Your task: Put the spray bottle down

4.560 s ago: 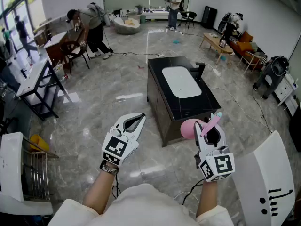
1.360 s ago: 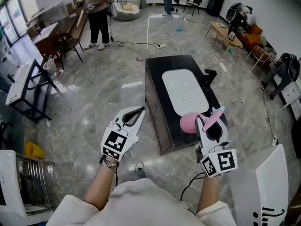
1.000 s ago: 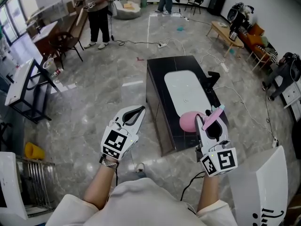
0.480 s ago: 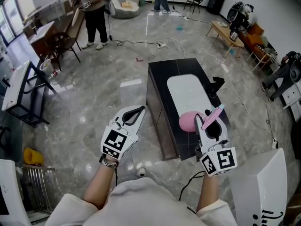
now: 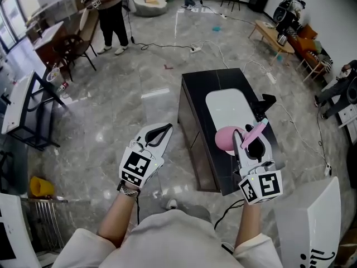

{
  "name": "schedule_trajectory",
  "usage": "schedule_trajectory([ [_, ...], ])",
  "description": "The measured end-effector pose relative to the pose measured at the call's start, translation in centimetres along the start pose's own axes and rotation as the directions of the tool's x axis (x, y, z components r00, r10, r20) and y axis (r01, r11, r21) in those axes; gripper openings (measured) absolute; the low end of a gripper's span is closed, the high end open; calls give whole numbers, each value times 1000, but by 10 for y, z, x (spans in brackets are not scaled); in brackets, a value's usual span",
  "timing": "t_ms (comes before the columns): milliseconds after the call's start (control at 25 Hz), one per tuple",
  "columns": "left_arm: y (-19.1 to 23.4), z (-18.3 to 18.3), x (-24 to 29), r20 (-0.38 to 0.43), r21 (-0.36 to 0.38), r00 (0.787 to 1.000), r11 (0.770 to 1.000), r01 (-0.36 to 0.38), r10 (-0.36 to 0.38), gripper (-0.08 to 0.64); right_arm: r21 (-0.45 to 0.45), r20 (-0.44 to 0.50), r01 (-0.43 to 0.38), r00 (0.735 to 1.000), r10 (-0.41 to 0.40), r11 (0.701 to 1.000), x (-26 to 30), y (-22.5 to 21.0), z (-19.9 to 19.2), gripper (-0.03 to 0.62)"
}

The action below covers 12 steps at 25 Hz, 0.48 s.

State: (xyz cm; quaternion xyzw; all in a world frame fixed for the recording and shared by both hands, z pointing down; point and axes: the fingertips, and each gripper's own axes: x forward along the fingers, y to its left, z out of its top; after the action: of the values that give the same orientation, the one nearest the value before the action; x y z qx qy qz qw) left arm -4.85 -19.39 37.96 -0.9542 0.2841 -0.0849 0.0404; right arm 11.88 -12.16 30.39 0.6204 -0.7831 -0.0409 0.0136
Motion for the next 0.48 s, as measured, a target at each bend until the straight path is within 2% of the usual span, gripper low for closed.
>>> schedule_trajectory([
  [280, 29, -7, 4, -10, -13, 1000, 1000, -17, 16, 5, 3, -12, -14, 1000, 14, 1000, 44, 1, -8, 152],
  [480, 43, -22, 19, -39, -28, 998, 999, -41, 40, 5, 30, -29, -45, 999, 45, 999, 77, -11, -30, 152],
])
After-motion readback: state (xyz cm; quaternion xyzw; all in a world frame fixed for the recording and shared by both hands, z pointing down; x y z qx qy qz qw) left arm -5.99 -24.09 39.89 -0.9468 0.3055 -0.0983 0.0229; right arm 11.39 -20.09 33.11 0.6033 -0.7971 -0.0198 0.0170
